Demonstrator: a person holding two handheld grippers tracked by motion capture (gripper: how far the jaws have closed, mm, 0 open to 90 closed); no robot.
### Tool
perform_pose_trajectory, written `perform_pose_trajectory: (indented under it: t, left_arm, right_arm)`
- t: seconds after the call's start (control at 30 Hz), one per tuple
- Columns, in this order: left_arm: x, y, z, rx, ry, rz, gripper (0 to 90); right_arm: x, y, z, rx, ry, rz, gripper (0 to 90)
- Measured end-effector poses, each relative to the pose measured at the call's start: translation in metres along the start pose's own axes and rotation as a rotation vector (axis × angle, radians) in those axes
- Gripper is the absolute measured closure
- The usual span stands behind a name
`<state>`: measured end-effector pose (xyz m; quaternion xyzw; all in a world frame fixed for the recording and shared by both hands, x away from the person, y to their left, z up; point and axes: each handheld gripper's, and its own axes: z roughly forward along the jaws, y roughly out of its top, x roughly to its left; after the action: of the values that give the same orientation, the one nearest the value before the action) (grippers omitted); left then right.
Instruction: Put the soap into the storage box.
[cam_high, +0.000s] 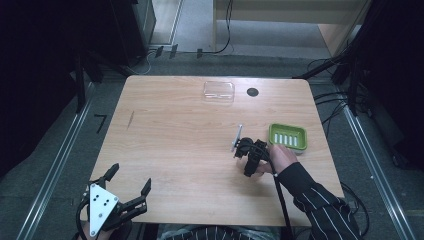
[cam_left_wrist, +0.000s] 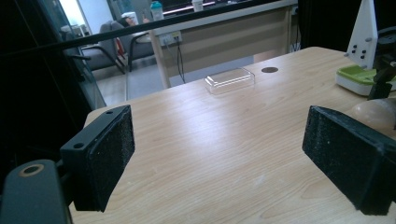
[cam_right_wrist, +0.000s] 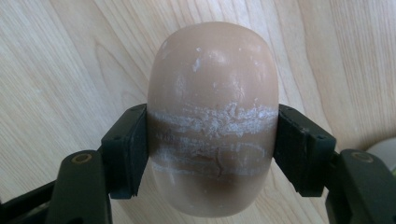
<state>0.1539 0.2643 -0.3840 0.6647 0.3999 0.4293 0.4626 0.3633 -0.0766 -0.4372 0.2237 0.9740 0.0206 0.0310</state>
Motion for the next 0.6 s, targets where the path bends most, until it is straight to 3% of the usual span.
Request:
perform_pose_trajectory:
  t: [0.6]
  left_arm:
    - [0.0,0.0,0.0,0.0,0.001,0.0,9.6]
  right_arm:
    - [-0.016,-0.025,-0.005,0.018,-0.025,0.052,34.2]
